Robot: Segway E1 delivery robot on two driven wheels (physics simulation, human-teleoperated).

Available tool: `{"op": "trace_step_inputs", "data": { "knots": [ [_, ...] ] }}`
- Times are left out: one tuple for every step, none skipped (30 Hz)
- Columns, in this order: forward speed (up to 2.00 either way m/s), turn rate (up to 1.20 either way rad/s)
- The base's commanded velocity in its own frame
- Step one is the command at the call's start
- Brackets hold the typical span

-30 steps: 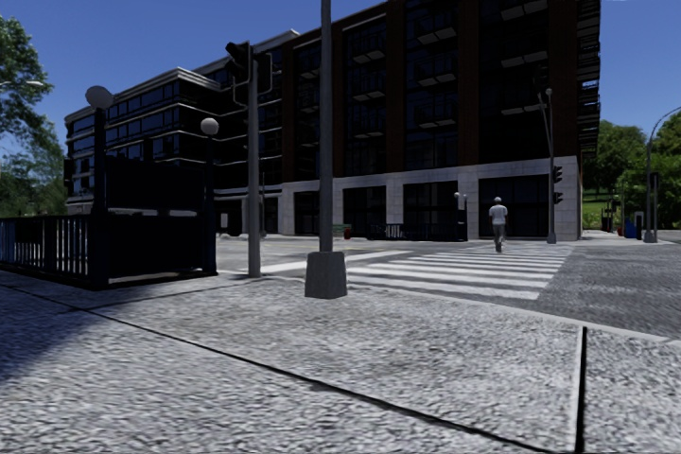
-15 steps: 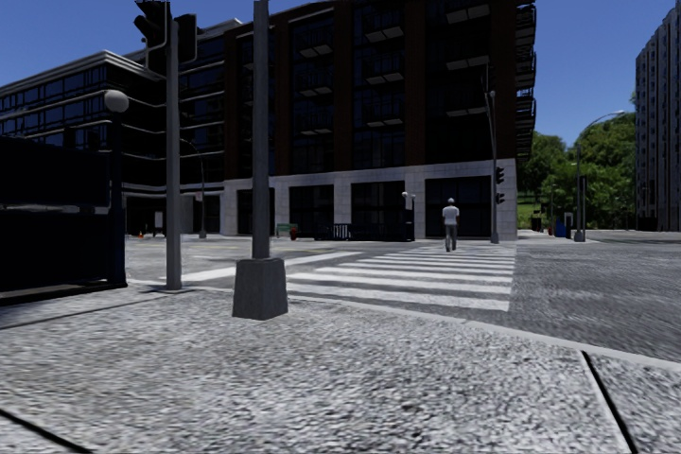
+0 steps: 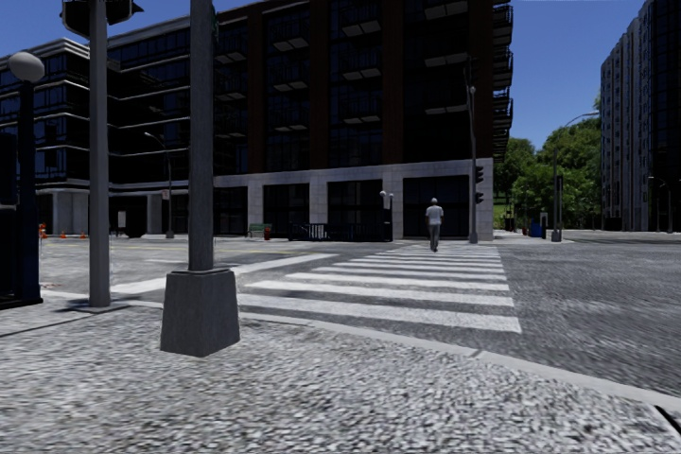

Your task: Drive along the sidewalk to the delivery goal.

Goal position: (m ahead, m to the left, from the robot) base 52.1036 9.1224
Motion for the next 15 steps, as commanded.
{"op": "trace_step_inputs", "data": {
  "knots": [
    [1.61, -0.08],
    [1.61, -0.08],
    [1.61, -0.08],
    [1.61, -0.08],
    [1.61, -0.08],
    [1.61, -0.09],
    [1.61, -0.09],
    [1.61, -0.09],
    [1.61, -0.09],
    [1.61, -0.09],
    [1.61, -0.09],
    [1.61, -0.09],
    [1.61, -0.13],
    [1.61, -0.13],
    [1.61, -0.18]
  ]
}}
